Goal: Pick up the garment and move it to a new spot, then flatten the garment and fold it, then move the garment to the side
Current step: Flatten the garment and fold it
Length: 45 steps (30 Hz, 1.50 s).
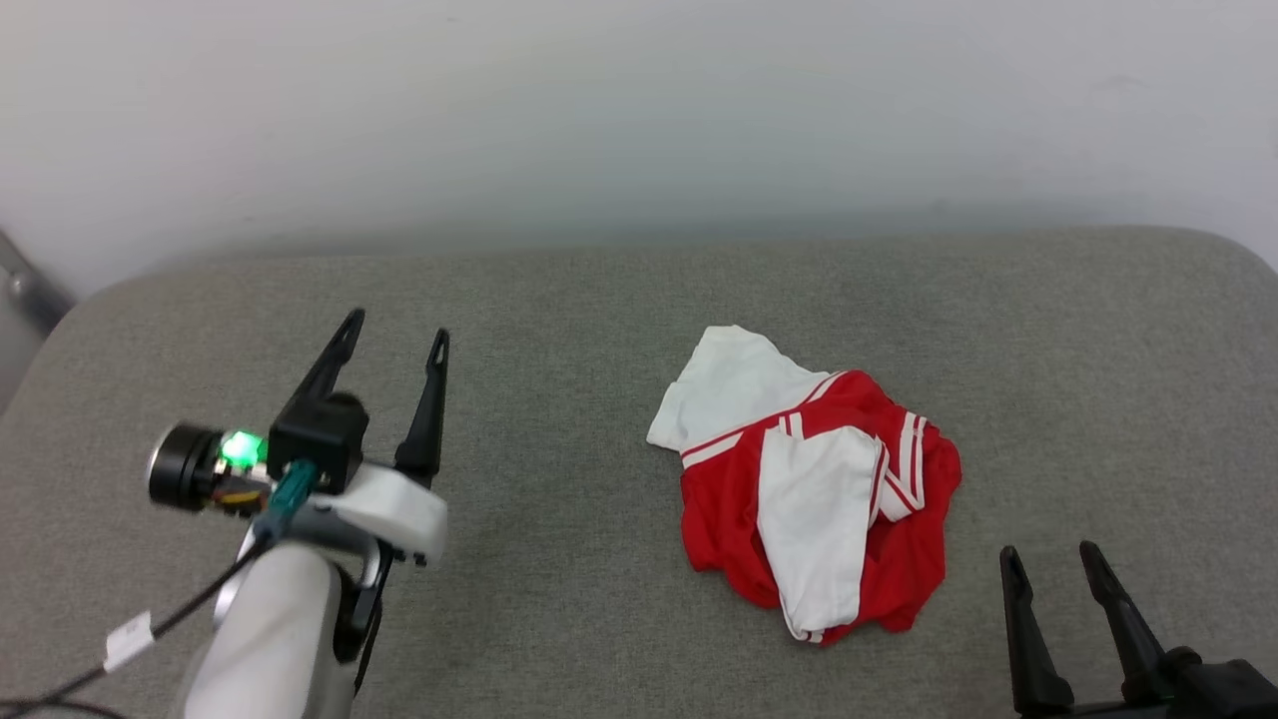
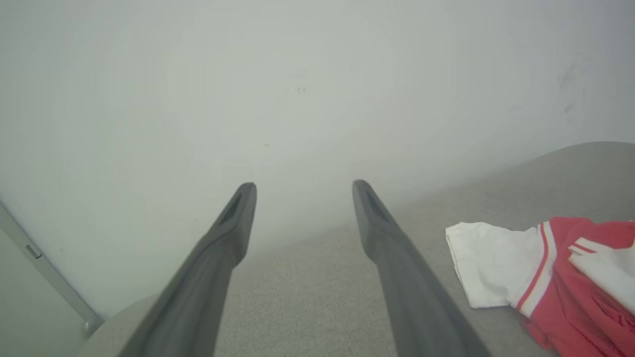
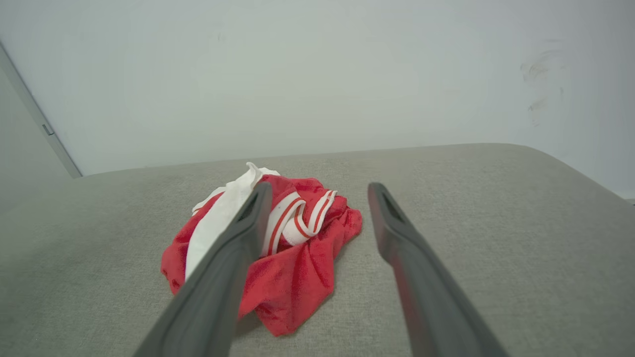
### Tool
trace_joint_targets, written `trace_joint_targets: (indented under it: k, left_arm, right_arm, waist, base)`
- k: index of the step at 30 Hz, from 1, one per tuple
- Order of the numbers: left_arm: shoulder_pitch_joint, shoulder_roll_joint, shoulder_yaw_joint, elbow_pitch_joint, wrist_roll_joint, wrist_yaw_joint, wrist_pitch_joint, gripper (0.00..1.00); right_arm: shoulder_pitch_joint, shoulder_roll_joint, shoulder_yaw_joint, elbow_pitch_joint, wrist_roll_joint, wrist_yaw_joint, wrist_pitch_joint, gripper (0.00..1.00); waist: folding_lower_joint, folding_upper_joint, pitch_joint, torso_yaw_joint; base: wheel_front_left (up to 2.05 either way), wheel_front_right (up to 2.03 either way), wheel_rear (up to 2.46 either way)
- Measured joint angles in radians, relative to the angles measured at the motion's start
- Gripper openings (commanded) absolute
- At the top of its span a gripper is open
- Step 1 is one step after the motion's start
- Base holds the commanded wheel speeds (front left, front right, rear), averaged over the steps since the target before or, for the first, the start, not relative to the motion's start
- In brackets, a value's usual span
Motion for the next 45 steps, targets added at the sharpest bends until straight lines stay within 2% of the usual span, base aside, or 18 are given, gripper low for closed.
trace_joint_targets:
  k: [5, 11, 16, 24, 30, 35, 41, 45]
  left_arm:
    - [-0.244, 0.013, -0.068, 0.076, -0.008, -0.061, 0.087, 1.00]
    - [-0.481, 0.035, -0.178, 0.171, -0.084, -0.082, 0.232, 1.00]
    - [-0.634, 0.073, -0.427, 0.221, -0.247, -0.084, 0.428, 1.00]
    - [-0.886, 0.183, -0.855, 0.224, -0.575, -0.084, 0.805, 1.00]
    - [-1.056, 0.242, -1.068, 0.205, -0.770, -0.084, 1.030, 1.00]
    - [-1.114, 0.266, -1.135, 0.199, -0.835, -0.084, 1.180, 1.00]
    - [-1.085, 0.302, -1.135, 0.126, -0.761, -0.082, 1.368, 1.00]
    - [-1.073, 0.325, -1.119, 0.074, -0.747, -0.081, 1.430, 1.00]
  right_arm:
    - [-0.040, 0.000, 0.003, -0.008, 0.000, 0.000, 0.000, 1.00]
    - [-0.094, 0.000, 0.007, -0.007, 0.018, 0.000, 0.000, 1.00]
    - [-0.122, -0.001, 0.014, -0.007, 0.036, 0.000, 0.000, 1.00]
    - [-0.199, -0.001, 0.033, -0.009, 0.070, 0.000, 0.000, 1.00]
    - [-0.253, 0.000, 0.052, -0.009, 0.094, 0.000, 0.000, 1.00]
    - [-0.284, 0.000, 0.061, -0.010, 0.111, 0.000, 0.000, 1.00]
    - [-0.302, 0.000, 0.076, -0.013, 0.124, 0.000, 0.000, 1.00]
    - [-0.304, 0.000, 0.079, -0.012, 0.128, 0.000, 0.000, 1.00]
  waist:
    - [0.0001, 0.0000, 0.046, -0.022]
    - [0.0001, 0.0000, 0.118, -0.068]
    - [0.0002, 0.0000, 0.181, -0.114]
    - [0.0002, 0.0000, 0.296, -0.172]
    - [0.0002, 0.0000, 0.385, -0.218]
    - [0.0002, 0.0000, 0.447, -0.260]
    - [0.0001, 0.0000, 0.501, -0.298]
    - [0.0001, 0.0000, 0.522, -0.312]
  base:
    - [0.00, 0.00, 0.00]
    - [0.00, 0.00, 0.00]
    - [0.00, 0.00, 0.00]
    - [0.00, 0.00, 0.00]
    - [0.00, 0.00, 0.00]
    - [0.00, 0.00, 0.00]
    - [0.00, 0.00, 0.00]
    - [0.00, 0.00, 0.00]
